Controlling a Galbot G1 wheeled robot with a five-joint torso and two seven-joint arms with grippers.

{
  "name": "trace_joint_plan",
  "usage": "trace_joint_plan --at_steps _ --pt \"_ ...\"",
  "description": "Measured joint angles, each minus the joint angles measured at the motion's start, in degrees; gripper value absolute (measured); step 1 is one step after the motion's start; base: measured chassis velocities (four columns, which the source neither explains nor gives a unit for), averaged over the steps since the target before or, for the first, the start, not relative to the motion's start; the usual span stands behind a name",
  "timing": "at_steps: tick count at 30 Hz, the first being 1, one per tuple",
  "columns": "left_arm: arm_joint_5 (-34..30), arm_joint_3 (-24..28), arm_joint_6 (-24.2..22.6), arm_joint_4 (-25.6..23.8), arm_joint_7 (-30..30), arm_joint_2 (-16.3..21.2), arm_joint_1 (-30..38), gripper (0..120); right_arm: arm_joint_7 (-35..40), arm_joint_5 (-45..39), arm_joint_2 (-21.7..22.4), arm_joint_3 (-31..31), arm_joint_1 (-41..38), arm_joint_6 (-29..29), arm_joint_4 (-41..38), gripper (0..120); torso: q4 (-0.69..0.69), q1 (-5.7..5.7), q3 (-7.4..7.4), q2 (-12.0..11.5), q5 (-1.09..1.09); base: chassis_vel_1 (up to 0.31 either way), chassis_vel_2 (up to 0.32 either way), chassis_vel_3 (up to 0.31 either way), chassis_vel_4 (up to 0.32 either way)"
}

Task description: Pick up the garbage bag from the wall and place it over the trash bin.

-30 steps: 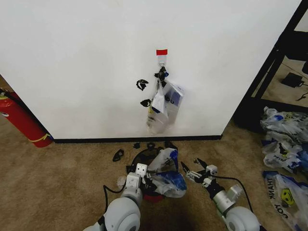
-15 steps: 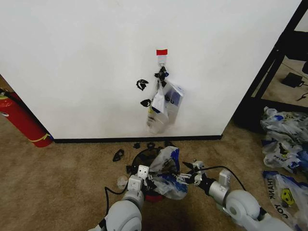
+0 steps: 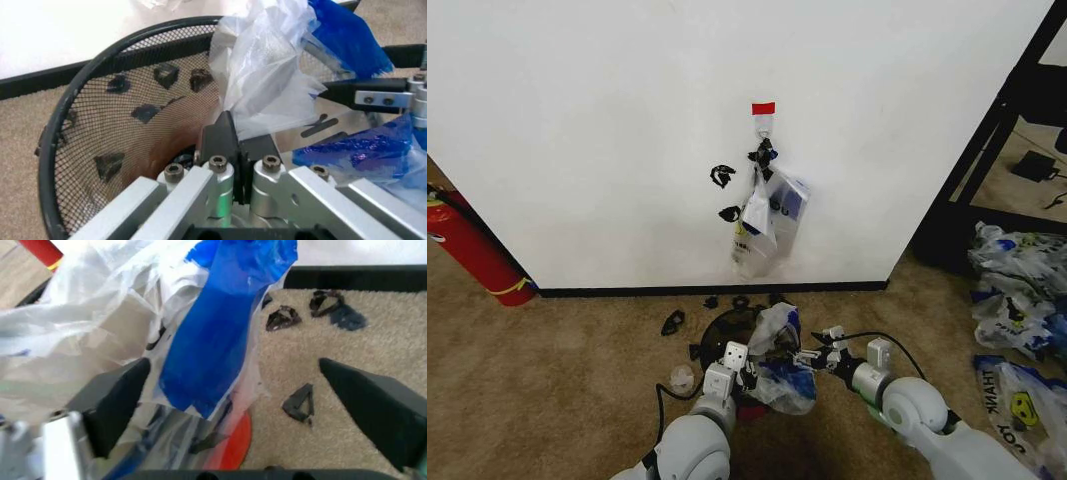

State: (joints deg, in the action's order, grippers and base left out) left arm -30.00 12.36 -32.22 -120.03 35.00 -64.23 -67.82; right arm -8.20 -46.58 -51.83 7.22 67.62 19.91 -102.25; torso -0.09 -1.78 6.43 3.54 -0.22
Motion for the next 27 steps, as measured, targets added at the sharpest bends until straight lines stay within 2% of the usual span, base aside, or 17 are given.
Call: trace_joint_plan --at_steps 1,6,9,15,16,21,23,27 --pt "0.0 0.0 0.0 0.0 0.0 0.0 0.0 0 0.0 0.0 0.0 0.0 0.0 0.0 0.0 91 0.00 0.00 0.00 0.0 0.00 0.000 0.000 0.000 0.000" --pt "0.7 1.3 0.5 0.8 0.0 -0.4 0.3 0 3.7 -4.8 1.7 -1.9 -1.9 4.2 -1.7 73 0.00 0.00 0.00 0.0 0.00 0.000 0.000 0.000 0.000" --pt "0.9 1.7 0.7 0.8 0.0 -0.5 0.4 0 5.7 -7.0 1.7 -2.3 -2.8 6.5 -2.1 70 0.00 0.00 0.00 0.0 -0.01 0.000 0.000 0.000 0.000" --pt "1.1 1.7 0.9 0.4 -0.1 -0.3 0.1 0 9.6 -10.6 -0.1 -3.1 -4.3 13.3 -1.7 47 0.01 0.00 0.00 0.0 0.00 0.000 0.000 0.000 0.000" --pt "1.1 1.7 0.9 0.4 -0.1 -0.3 0.1 0 9.6 -10.6 -0.1 -3.1 -4.3 13.3 -1.7 47 0.01 0.00 0.00 0.0 0.00 0.000 0.000 0.000 0.000" --pt "1.5 1.7 1.1 0.3 -0.1 -0.3 -0.1 0 10.8 -11.5 -1.1 -2.9 -4.1 14.7 -2.0 25 0.00 0.01 -0.01 0.0 -0.01 0.000 0.000 0.000 0.000" --pt "1.6 1.7 1.2 0.3 -0.1 -0.3 -0.2 0 11.2 -11.6 -1.2 -2.9 -4.1 14.6 -2.2 23 0.00 0.01 -0.01 0.0 -0.01 0.000 0.000 0.000 0.000" --pt "2.4 1.5 1.8 0.3 -0.4 -0.2 -0.5 0 17.0 -13.0 -1.8 -3.4 -3.3 13.1 -5.0 4 0.01 0.01 0.00 0.0 0.00 0.000 0.000 0.000 0.000"
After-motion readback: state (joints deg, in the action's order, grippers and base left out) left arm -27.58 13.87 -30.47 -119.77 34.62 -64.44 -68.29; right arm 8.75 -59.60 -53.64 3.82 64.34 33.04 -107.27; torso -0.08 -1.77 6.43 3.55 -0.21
